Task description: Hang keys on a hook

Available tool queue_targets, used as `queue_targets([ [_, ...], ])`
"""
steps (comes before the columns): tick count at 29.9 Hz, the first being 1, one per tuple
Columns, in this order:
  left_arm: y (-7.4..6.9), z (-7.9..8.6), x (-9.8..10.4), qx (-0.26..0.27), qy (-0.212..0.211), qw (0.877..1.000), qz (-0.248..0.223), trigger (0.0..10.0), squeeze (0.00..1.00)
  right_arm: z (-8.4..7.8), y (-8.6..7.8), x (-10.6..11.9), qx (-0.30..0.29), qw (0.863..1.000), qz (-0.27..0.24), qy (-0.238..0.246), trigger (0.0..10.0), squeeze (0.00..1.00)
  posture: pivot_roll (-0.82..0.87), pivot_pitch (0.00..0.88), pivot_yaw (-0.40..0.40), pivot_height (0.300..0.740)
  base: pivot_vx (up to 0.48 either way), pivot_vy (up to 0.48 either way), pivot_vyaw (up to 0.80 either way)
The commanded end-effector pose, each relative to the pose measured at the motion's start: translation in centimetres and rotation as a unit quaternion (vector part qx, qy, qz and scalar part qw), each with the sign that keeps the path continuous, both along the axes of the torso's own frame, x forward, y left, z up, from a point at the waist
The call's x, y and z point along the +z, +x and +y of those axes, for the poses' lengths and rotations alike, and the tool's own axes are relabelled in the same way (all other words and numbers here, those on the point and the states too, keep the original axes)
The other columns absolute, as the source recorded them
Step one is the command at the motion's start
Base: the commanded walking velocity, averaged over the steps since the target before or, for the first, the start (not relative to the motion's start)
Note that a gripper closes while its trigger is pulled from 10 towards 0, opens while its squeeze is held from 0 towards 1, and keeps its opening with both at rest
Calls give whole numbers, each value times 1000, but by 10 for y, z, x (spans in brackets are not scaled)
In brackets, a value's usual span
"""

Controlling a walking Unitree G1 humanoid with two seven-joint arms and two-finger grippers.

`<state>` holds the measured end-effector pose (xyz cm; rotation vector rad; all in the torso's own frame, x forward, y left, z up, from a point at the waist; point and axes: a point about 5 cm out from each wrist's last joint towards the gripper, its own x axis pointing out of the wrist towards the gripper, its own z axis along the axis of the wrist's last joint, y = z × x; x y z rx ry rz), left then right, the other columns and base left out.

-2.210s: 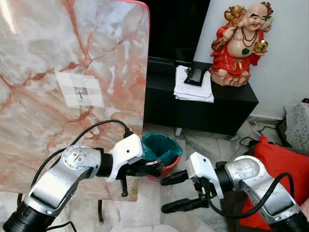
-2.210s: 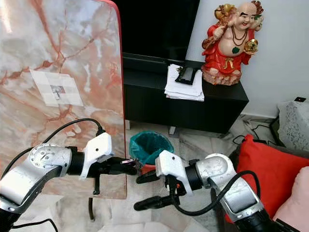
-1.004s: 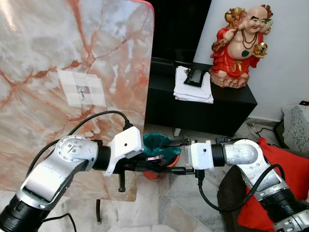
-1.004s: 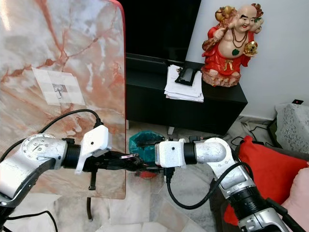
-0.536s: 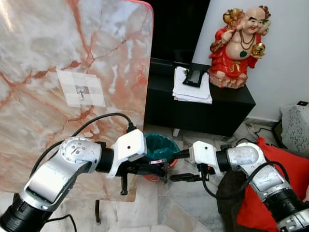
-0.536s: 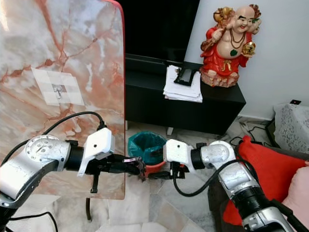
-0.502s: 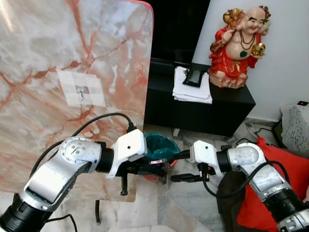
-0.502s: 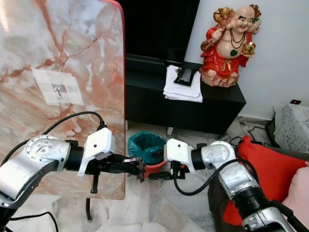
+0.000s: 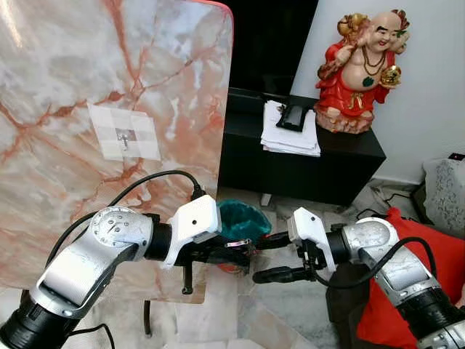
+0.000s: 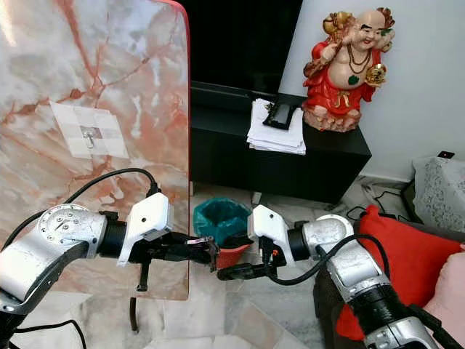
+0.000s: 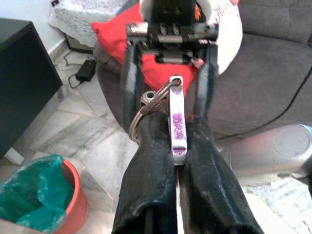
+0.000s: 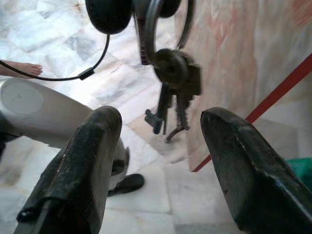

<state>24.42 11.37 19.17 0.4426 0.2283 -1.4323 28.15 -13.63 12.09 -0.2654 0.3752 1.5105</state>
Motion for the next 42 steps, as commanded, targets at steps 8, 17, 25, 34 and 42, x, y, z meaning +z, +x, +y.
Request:
queue_targets([
  [8, 1, -11, 11, -14, -17, 999, -25, 10000, 0, 3, -2, -1, -29, 999, 22, 6, 10000, 0, -21, 0, -142, 740, 0, 0, 0],
  [17, 2, -14, 13, -14, -23, 999, -29, 10000, 0, 2, -3, -6, -37, 999, 22, -6, 10000, 0, -21, 0, -143, 740, 0, 0, 0],
  [25, 1, -14, 13, -14, -23, 999, -26, 10000, 0, 5, -2, -5, -40, 999, 25, 3, 0, 0, -17, 0, -140, 740, 0, 0, 0],
  [34, 1, -15, 12, -17, -18, 999, -25, 10000, 0, 2, -2, -6, -38, 999, 20, -8, 0, 0, -17, 0, -139, 740, 0, 0, 0],
  [42, -1, -13, 11, -17, -13, 1000, -22, 10000, 0, 1, 0, -7, -30, 999, 11, -25, 0, 0, -15, 0, -138, 740, 0, 0, 0],
])
